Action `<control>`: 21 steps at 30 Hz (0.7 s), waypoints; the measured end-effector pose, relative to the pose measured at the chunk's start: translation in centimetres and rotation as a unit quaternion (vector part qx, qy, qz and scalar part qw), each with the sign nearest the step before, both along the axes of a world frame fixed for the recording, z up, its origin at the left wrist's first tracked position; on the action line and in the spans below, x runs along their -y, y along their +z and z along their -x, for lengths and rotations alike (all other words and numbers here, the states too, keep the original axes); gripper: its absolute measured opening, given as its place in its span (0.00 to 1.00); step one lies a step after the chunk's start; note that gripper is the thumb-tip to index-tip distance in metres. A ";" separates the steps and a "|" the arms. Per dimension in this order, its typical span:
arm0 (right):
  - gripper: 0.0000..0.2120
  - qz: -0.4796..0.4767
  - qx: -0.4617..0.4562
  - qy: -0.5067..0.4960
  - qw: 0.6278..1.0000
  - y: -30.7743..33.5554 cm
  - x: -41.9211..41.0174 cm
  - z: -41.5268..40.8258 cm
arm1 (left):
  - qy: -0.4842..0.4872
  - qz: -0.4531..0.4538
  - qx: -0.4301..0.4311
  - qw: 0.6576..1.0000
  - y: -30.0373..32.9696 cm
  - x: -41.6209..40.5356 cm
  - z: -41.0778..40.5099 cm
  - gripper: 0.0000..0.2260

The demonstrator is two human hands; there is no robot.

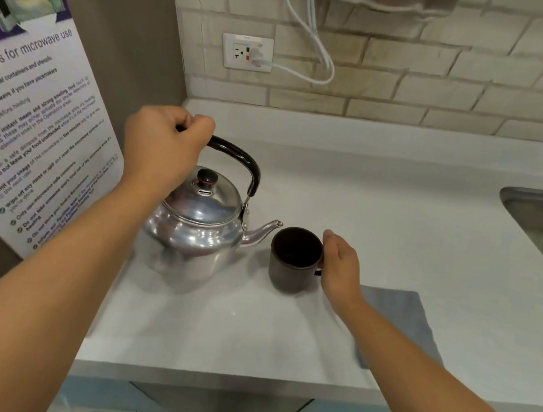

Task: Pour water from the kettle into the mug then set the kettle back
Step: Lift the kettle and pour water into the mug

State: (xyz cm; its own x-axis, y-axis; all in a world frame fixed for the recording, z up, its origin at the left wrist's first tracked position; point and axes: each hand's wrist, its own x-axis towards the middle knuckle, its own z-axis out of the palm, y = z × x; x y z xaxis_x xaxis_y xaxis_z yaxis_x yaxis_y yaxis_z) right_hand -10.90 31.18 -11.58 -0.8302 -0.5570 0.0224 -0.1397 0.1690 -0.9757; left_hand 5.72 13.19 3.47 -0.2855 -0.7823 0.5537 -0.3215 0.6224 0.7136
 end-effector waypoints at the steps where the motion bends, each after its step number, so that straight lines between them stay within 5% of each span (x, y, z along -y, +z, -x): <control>1: 0.19 0.001 -0.003 0.000 1.000 0.1 0.1 0.0 | -0.007 0.009 0.006 1.000 0.2 -0.2 0.1 0.17; 21: 0.19 -0.026 -0.036 0.017 0.999 0.0 -0.1 0.4 | -0.052 0.133 0.128 0.981 3.8 -2.3 3.4 0.17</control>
State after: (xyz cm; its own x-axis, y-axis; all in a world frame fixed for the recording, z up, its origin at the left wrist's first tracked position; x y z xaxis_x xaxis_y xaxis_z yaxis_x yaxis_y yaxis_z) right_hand -11.26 31.23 -11.57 -0.8083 -0.5865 0.0521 -0.2163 0.2135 -0.9527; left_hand 2.34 15.54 7.31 -0.5128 -0.5786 0.6342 -0.3936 0.8150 0.4253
